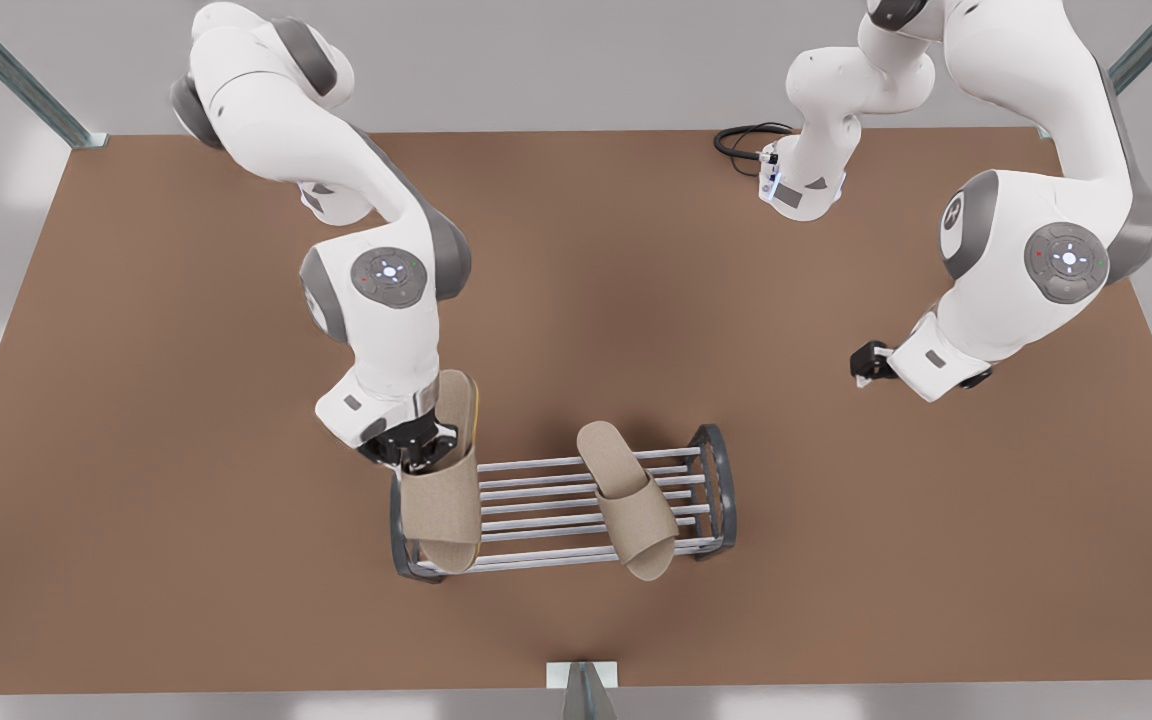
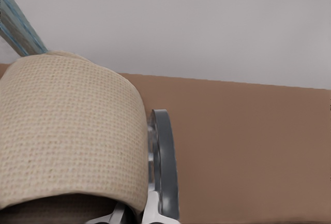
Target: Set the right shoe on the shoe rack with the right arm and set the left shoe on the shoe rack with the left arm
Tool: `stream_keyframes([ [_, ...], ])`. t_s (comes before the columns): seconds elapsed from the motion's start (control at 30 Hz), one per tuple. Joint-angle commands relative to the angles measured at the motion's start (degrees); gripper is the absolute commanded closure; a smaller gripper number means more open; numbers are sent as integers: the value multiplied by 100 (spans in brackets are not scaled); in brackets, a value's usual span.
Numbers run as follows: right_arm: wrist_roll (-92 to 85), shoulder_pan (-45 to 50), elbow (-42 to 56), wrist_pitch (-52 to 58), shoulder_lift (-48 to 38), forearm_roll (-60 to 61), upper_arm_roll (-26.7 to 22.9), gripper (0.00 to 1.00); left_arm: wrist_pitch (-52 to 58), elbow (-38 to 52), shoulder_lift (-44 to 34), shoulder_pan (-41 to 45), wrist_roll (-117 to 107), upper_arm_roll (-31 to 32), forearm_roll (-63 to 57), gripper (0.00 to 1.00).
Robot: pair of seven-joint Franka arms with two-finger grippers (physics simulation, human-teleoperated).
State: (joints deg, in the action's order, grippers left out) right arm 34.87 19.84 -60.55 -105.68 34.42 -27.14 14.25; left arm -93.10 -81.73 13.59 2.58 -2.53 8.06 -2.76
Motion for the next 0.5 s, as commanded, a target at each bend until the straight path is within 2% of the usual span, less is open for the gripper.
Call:
stream_keyframes([
  [0.0, 3289, 152, 61, 205, 56, -46, -80, 79, 63, -1, -14, 5, 411, 2, 4, 0],
  [0.13, 3509, 381, 315, 126, 329, -55, -142, 79, 64, -1, -14, -21, 411, 11, -5, 0],
  [0.2, 3588, 389, 315, -454, 584, -72, -186, 79, 64, -10, -14, -21, 411, 11, -5, 0],
  [0.27, 3588, 759, 315, -972, 751, -72, -722, 79, 55, -10, -14, -21, 411, 2, -5, 0],
  [0.4, 3430, 759, 228, -1473, 900, -55, -722, 79, 64, -19, -14, -21, 411, 11, -5, 0],
  [0.47, 2481, 759, 228, -1482, 988, -2, -634, 79, 64, -19, -14, -30, 411, 11, -5, 0],
])
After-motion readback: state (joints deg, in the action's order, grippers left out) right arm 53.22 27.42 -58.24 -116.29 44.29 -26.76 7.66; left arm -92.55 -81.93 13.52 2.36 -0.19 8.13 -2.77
